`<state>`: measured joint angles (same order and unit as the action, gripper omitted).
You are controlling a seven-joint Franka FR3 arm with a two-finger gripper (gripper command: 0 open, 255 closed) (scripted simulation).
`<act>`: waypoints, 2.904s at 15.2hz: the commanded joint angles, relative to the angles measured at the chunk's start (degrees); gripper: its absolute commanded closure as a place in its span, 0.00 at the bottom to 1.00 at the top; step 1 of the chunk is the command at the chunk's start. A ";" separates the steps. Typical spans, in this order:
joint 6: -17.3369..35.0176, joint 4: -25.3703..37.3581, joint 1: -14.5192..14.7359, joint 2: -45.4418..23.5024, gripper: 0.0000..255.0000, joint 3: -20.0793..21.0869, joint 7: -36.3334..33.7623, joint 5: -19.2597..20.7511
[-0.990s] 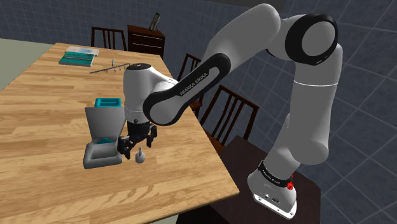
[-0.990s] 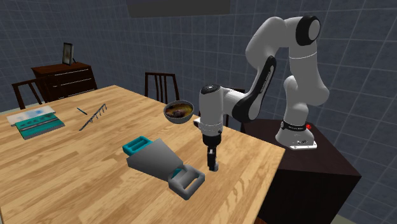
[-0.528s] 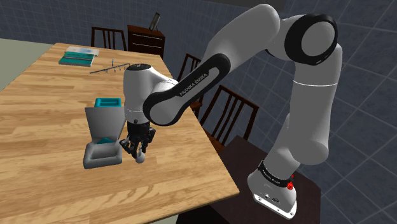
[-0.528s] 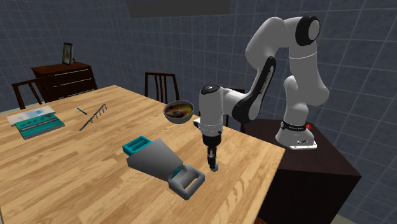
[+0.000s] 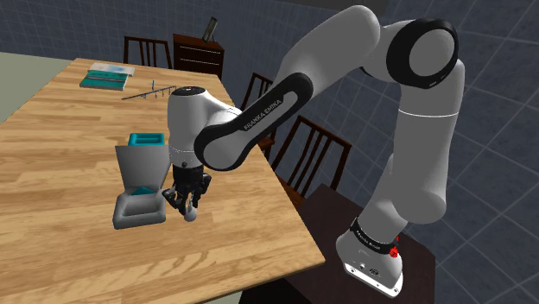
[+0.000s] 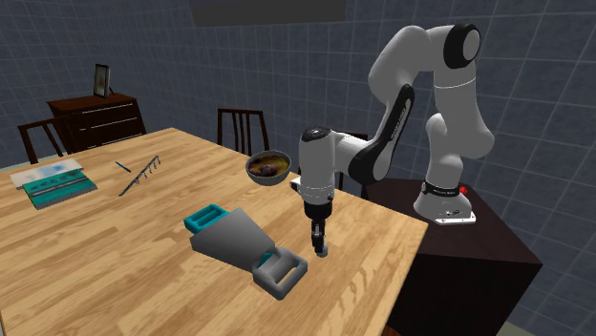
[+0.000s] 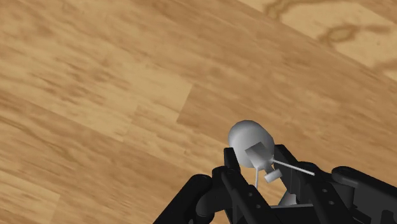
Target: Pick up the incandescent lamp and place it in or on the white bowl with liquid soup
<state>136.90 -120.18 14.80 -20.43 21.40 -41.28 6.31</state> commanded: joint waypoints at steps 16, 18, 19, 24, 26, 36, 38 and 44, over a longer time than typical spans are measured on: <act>-10.51 2.82 -1.46 8.24 1.00 1.75 2.39 -4.18; -11.89 3.41 -1.57 9.10 1.00 1.87 2.63 -4.60; -12.59 3.72 -1.63 9.52 1.00 1.92 2.74 -4.80; -16.10 5.46 -1.86 11.44 1.00 2.11 3.22 -5.71; -17.52 6.24 -1.93 12.13 1.00 2.16 3.39 -6.02; -22.11 8.62 -4.40 14.39 1.00 0.51 7.87 -7.02; -22.28 8.71 -5.86 14.38 1.00 -0.68 10.52 -7.02; -23.12 10.56 -10.11 13.08 1.00 -4.16 18.06 -6.58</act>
<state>113.93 -109.97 5.53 -7.09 17.90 -24.80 -0.35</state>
